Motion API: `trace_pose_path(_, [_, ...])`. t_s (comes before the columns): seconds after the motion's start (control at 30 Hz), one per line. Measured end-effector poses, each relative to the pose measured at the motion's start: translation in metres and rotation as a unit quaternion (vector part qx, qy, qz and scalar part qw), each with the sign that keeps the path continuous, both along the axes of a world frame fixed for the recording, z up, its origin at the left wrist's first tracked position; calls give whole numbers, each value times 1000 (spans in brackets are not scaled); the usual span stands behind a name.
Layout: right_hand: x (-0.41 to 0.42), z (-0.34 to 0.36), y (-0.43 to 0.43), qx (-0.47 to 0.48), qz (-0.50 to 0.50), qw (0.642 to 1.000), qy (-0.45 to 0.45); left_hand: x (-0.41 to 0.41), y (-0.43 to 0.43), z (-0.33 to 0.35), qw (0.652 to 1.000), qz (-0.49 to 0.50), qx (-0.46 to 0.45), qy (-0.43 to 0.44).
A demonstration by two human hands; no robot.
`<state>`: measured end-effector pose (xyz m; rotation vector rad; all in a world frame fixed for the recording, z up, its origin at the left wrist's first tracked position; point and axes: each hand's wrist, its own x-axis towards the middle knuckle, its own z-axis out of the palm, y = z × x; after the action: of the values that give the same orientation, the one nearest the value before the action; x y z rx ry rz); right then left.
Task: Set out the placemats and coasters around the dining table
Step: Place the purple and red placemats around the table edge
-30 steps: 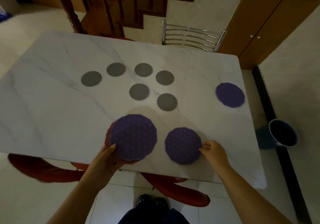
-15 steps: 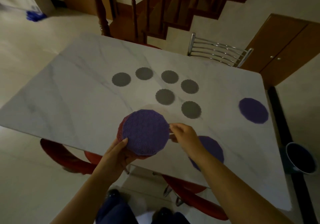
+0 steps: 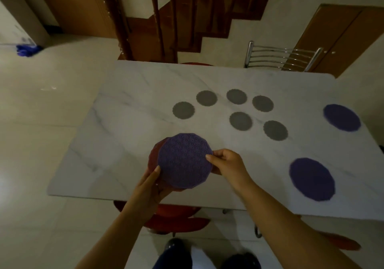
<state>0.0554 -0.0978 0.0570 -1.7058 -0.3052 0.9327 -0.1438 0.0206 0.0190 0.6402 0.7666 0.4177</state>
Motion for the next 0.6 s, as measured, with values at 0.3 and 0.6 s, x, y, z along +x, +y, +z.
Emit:
trace_pose_path(0.3, [-6,-15,-5,10,-133,985,108,-66,46,1,996,80,1,25])
trace_pose_path(0.6, [-21,-61,22,-64,-114,985,114,-92,44,0,990,139,-10,27])
